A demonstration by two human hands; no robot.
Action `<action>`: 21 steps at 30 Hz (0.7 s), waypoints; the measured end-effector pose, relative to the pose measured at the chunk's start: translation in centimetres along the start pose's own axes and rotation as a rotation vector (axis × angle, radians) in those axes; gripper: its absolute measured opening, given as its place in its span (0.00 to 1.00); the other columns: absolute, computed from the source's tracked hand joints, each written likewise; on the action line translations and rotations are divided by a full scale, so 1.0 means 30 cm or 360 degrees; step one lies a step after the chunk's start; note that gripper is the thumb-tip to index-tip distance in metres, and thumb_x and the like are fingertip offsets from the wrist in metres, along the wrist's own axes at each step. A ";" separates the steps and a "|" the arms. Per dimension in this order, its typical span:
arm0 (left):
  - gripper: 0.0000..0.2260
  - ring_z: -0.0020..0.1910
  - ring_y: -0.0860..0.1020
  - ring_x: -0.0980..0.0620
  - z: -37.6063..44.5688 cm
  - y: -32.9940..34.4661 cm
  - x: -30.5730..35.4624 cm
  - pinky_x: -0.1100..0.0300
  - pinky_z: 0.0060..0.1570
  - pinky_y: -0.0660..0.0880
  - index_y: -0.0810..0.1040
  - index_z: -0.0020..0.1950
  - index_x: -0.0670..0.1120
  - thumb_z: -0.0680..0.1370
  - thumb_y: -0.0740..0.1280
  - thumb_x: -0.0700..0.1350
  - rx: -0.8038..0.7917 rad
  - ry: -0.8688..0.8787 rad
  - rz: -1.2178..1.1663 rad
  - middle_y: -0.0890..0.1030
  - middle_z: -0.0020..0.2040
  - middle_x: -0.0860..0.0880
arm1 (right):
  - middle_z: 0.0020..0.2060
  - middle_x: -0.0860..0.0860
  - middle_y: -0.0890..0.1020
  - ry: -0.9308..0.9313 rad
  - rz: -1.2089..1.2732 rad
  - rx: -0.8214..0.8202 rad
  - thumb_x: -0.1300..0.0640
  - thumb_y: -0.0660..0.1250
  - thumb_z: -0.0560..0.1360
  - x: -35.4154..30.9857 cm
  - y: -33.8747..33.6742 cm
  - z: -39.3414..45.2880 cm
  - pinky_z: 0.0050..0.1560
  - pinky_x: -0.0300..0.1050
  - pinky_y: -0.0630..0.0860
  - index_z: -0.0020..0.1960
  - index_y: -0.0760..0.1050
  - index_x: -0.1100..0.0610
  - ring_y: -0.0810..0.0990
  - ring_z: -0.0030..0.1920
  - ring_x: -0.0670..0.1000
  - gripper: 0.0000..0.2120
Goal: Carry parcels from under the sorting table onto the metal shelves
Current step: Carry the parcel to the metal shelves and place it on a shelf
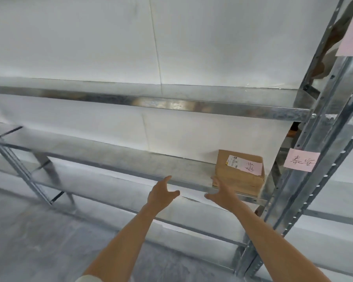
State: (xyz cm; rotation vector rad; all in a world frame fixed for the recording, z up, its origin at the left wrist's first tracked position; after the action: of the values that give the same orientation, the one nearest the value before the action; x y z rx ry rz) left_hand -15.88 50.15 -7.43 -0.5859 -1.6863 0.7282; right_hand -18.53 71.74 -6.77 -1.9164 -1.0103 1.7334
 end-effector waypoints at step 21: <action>0.30 0.68 0.72 0.44 -0.347 -1.055 -1.097 0.52 0.64 0.71 0.63 0.75 0.53 0.74 0.67 0.54 0.0736 -0.0918 -0.0155 0.73 0.70 0.45 | 0.76 0.50 0.61 -0.1025 -0.0648 -0.0795 0.48 0.64 0.75 -1.346 1.106 0.131 0.69 0.47 0.64 0.77 0.52 0.50 0.63 0.74 0.52 0.36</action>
State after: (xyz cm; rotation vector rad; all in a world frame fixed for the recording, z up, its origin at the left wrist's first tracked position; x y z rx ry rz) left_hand 1.50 6.77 -4.53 0.0456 -1.9519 1.2511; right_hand -13.17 19.84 -1.89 -1.2256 -2.0605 2.0000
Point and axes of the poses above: each hand's wrist, its own z-axis towards the middle knuckle, its own y-axis out of the palm, x = y × z, the point moved 3 cm from there along z, towards the middle knuckle
